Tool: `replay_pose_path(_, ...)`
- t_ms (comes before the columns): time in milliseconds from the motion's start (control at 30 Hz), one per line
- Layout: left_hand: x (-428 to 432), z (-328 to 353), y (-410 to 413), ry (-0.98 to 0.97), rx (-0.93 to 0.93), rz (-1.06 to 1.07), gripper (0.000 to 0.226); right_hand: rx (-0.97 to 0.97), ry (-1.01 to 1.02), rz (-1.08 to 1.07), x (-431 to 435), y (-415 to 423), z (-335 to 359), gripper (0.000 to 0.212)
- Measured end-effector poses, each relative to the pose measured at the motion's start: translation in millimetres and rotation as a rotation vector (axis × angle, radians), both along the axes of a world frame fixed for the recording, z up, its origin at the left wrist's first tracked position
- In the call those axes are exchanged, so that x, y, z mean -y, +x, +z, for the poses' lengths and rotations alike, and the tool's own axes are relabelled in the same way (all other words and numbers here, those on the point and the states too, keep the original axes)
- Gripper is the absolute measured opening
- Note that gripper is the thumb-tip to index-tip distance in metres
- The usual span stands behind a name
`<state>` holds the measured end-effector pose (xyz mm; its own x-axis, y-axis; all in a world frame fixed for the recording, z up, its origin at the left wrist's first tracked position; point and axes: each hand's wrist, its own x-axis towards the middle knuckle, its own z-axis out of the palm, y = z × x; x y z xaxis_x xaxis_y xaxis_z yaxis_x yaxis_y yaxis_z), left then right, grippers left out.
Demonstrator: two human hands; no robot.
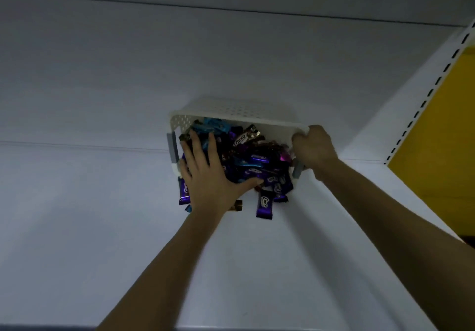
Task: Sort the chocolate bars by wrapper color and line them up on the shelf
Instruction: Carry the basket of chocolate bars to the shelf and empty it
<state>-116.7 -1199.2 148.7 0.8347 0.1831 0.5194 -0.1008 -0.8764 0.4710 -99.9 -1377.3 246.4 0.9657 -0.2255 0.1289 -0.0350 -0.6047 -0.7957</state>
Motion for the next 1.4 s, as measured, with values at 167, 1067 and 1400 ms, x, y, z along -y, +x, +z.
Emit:
replay_pose_path(167, -0.5, -1.5, -3.5, -0.012, -0.038, 0.0, 0.133, 0.31, -0.037, 0.034, -4.9, -23.2, -21.0, 0.026)
replay_pose_path(1067, -37.9, 43.0, -45.8, 0.553, -0.096, -0.271, 0.08, 0.678, 0.346, 0.116, -6.9, -68.2, -30.6, 0.053)
replay_pose_path(1400, -12.2, 59.1, -43.4, 0.751, -0.309, -0.323, 0.123, 0.401, 0.726, -0.159, 14.6, -70.7, -39.6, 0.044)
